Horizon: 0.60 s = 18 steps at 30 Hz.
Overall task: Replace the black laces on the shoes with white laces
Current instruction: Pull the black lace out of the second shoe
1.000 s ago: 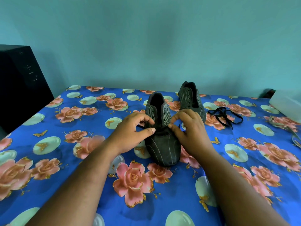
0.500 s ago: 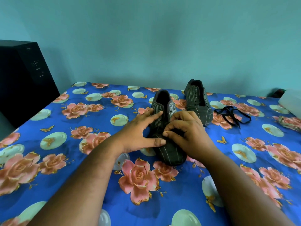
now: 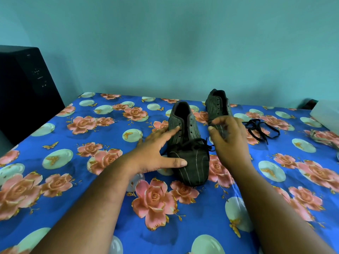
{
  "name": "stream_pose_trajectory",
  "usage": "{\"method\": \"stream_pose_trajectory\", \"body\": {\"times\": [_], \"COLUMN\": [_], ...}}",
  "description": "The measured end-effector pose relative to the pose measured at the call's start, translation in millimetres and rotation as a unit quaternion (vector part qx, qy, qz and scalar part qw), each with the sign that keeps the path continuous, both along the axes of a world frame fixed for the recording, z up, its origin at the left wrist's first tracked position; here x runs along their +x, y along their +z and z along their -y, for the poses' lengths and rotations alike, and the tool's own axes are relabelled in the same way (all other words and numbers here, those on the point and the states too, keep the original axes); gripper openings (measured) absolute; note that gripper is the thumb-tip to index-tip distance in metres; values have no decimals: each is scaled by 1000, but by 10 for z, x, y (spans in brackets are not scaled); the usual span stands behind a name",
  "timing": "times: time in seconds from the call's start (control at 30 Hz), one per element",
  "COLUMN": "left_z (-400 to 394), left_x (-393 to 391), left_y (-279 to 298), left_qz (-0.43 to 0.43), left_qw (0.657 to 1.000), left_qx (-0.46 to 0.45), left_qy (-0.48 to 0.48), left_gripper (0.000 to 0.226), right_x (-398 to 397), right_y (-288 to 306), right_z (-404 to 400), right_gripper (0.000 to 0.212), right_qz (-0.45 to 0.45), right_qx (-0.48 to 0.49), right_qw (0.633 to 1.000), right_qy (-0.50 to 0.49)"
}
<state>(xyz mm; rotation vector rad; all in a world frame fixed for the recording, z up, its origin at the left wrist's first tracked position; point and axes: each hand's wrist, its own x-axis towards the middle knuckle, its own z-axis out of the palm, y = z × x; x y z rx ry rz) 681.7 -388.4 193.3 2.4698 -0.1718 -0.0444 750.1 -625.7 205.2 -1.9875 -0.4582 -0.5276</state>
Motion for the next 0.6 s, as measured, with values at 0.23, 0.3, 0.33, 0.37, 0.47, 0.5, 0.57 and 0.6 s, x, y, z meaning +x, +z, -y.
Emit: {"method": "stream_pose_trajectory", "body": {"times": [0.23, 0.3, 0.33, 0.37, 0.47, 0.5, 0.57, 0.6], "left_z": [8, 16, 18, 17, 5, 3, 0, 2], "left_x": [24, 23, 28, 30, 34, 30, 25, 25], "left_y": [-22, -30, -37, -38, -46, -44, -43, -45], "left_qz": [10, 14, 13, 11, 12, 11, 6, 6], "left_qw": [999, 998, 998, 998, 998, 998, 997, 997], "left_qx": [-51, -58, -59, -62, -66, -67, -73, -74], "left_qy": [-10, -13, -14, -13, -13, -13, -14, -15], "left_gripper": [115, 119, 121, 122, 123, 122, 122, 122], "right_x": [-175, -160, -160, -162, -168, -166, -156, -153], "right_y": [-46, -61, -55, -51, -32, -28, -30, -34], "right_z": [-201, -197, -195, -202, -210, -204, -181, -169], "right_gripper": [28, 25, 25, 25, 26, 27, 33, 38], "right_qz": [136, 132, 135, 139, 137, 127, 108, 104], "right_qx": [-244, -228, -223, -224, -221, -218, -232, -244], "right_qw": [954, 959, 960, 959, 961, 963, 962, 959], "right_qy": [106, 104, 101, 100, 99, 98, 98, 97]}}
